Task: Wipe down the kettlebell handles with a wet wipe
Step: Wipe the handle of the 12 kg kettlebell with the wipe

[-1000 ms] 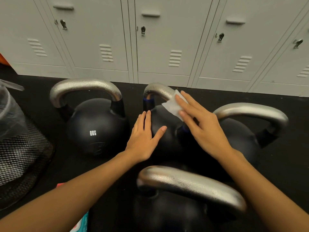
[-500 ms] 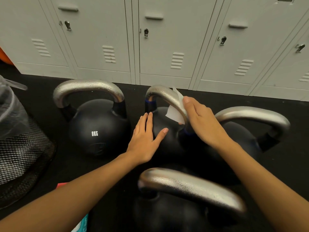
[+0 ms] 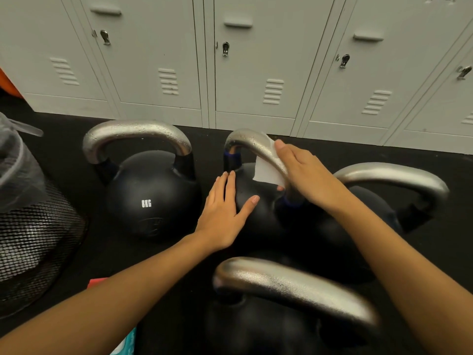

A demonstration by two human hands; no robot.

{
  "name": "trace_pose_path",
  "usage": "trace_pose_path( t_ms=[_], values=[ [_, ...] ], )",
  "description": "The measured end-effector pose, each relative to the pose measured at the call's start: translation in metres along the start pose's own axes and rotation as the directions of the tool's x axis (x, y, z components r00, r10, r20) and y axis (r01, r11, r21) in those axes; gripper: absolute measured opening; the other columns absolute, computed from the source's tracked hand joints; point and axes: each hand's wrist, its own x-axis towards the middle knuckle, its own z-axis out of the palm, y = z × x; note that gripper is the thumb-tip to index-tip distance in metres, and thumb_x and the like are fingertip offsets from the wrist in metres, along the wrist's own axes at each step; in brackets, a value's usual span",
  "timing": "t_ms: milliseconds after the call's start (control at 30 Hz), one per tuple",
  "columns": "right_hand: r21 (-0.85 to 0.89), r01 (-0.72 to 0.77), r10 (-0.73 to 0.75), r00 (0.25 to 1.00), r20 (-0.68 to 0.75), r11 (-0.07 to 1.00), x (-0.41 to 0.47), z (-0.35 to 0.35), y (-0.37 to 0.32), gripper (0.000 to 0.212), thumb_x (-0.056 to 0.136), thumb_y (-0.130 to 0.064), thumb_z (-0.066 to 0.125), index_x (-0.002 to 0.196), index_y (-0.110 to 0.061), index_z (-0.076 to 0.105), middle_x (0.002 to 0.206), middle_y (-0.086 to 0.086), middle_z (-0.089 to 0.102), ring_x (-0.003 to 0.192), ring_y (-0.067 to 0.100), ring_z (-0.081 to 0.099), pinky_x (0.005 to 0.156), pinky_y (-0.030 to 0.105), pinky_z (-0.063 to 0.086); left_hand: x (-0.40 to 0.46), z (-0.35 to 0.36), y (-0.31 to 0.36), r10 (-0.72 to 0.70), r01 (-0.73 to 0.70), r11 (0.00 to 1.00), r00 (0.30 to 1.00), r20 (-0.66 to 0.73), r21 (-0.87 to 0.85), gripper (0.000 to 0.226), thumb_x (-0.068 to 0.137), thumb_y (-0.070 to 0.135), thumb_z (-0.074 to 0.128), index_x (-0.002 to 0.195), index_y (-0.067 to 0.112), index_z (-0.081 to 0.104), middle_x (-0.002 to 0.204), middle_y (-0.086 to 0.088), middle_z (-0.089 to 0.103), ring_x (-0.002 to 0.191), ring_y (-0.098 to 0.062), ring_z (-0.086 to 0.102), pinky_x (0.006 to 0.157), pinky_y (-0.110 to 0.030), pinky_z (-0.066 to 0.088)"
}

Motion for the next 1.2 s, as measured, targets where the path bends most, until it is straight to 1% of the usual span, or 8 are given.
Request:
trace_pose_path(
  t_ms=[167,333,500,667,900,1000,1100,1200],
  values=[
    [0.145,-0.101,0.096,0.995,0.039,0.984,-0.011,-0.004,0.015,0.049,0.104,-0.051,0.025,0.106,-0.018,0.061,0.099,0.005,0.062,0.096,0.021,0.058,0.082,0.025,0.038,-0.001,-0.001,0.001,-0.004,0.004,1.0,1.0,0.013,0.005,0.078,0.094,0.061,0.03,0.153,0.024,-0.006,0.161,0.005,-0.007,0.147,-0.011,-0.009,0.118,-0.032,0.0],
    [0.064,-0.049,0.048,0.999,0.013,0.997,0.005,-0.001,0.001,0.038,0.104,-0.048,0.026,0.105,-0.025,0.056,0.091,-0.008,0.055,0.086,0.01,0.051,0.073,0.018,0.034,0.001,0.001,-0.001,-0.007,0.007,1.0,1.0,0.005,0.004,0.078,0.093,0.062,0.03,0.153,0.025,-0.006,0.161,0.005,-0.006,0.147,-0.011,-0.009,0.117,-0.03,-0.002],
    [0.035,0.003,-0.003,1.0,-0.003,0.999,-0.003,-0.001,0.004,0.042,0.105,-0.046,0.029,0.131,-0.025,0.052,0.112,-0.006,0.058,0.099,0.011,0.052,0.076,0.018,0.035,0.001,0.0,0.0,-0.006,0.006,1.0,1.0,0.005,0.02,0.079,0.093,0.063,0.029,0.153,0.025,-0.006,0.161,0.005,-0.006,0.147,-0.012,-0.008,0.117,-0.031,-0.001],
    [0.087,0.004,-0.006,1.0,0.026,0.996,-0.011,-0.015,0.02,0.034,0.099,-0.05,0.044,0.115,-0.029,0.065,0.098,-0.014,0.068,0.094,0.004,0.061,0.087,0.028,0.045,0.0,-0.002,0.001,-0.02,0.02,1.0,0.999,0.031,0.0,0.079,0.094,0.062,0.031,0.153,0.025,-0.006,0.161,0.005,-0.007,0.147,-0.012,-0.009,0.118,-0.033,0.0],
    [0.124,0.044,-0.049,0.998,0.032,0.991,0.008,-0.01,-0.004,0.021,0.098,-0.042,0.052,0.108,-0.032,0.067,0.094,-0.018,0.07,0.087,-0.002,0.065,0.082,0.02,0.048,0.001,-0.003,0.002,-0.017,0.018,0.999,0.999,0.027,-0.039,0.08,0.094,0.06,0.036,0.153,0.024,-0.004,0.161,0.005,-0.006,0.147,-0.011,-0.008,0.119,-0.033,0.001],
    [0.186,0.037,-0.037,0.999,-0.006,0.982,0.002,-0.008,0.005,0.028,0.097,-0.042,0.054,0.117,-0.029,0.069,0.103,-0.013,0.072,0.095,0.002,0.066,0.088,0.025,0.048,0.0,-0.005,0.003,-0.022,0.025,0.996,0.999,0.039,-0.086,0.081,0.093,0.059,0.04,0.153,0.024,-0.003,0.161,0.005,-0.006,0.146,-0.012,-0.007,0.118,-0.034,0.001],
    [0.396,-0.035,0.026,0.999,0.03,0.918,-0.013,-0.006,0.026,0.036,0.096,-0.045,0.055,0.099,-0.013,0.073,0.091,0.004,0.072,0.086,0.011,0.063,0.085,0.035,0.046,0.001,-0.007,0.003,-0.033,0.04,0.992,0.998,0.06,-0.117,0.082,0.092,0.059,0.042,0.153,0.025,-0.003,0.161,0.007,-0.007,0.146,-0.013,-0.008,0.118,-0.035,0.002],
    [0.503,-0.139,0.11,0.99,0.088,0.853,-0.019,-0.002,0.033,0.047,0.089,-0.054,0.053,0.101,-0.013,0.072,0.107,0.02,0.068,0.096,0.021,0.063,0.098,0.042,0.045,0.001,-0.008,0.004,-0.032,0.04,0.992,0.997,0.065,-0.122,0.083,0.092,0.058,0.043,0.153,0.026,-0.003,0.16,0.007,-0.007,0.146,-0.013,-0.008,0.118,-0.035,0.002]
  ],
)
